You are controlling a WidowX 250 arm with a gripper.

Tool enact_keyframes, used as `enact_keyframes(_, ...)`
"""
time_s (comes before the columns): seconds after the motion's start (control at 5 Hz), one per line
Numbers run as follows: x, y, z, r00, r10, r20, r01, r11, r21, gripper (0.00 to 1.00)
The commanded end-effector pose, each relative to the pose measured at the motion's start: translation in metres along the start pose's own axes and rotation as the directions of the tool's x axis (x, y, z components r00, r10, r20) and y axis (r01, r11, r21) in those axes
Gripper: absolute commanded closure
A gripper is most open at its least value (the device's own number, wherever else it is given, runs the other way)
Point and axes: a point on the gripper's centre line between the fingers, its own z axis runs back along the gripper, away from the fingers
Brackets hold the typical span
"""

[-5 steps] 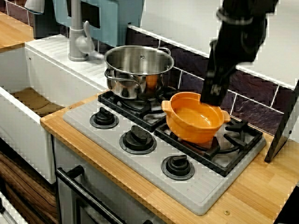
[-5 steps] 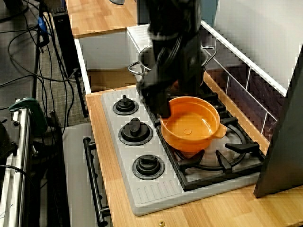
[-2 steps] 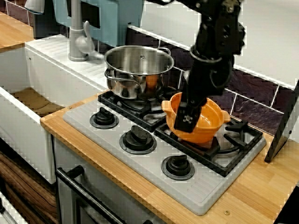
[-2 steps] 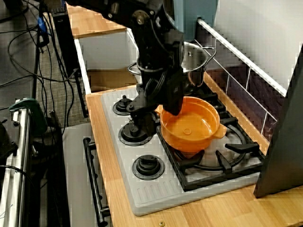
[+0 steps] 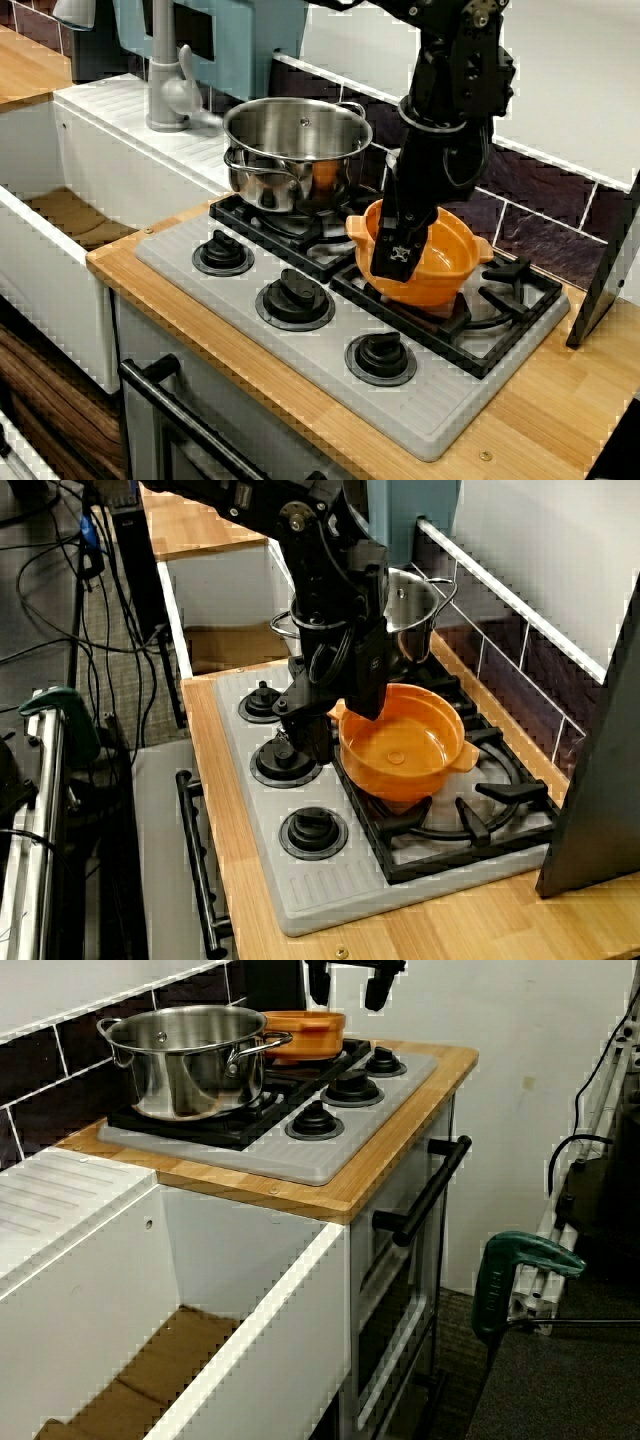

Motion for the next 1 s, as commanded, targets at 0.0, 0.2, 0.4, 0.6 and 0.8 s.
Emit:
enact_keyframes(0.0, 0.003, 0.002, -0.004, 0.999, 0.036, 0.012, -0.036, 0.999, 0.003, 0.00)
enact_keyframes(0.2, 0.005, 0.003, -0.011, 0.998, 0.068, 0.000, -0.068, 0.998, 0.001, 0.00)
enact_keyframes(0.4, 0.005, 0.002, -0.015, 0.995, 0.097, -0.007, -0.097, 0.995, -0.012, 0.00)
enact_keyframes(0.6, 0.003, 0.001, -0.016, 0.994, 0.110, -0.007, -0.110, 0.994, -0.012, 1.00)
enact_keyframes(0.8, 0.002, 0.001, -0.016, 0.994, 0.107, -0.001, -0.107, 0.994, -0.002, 1.00)
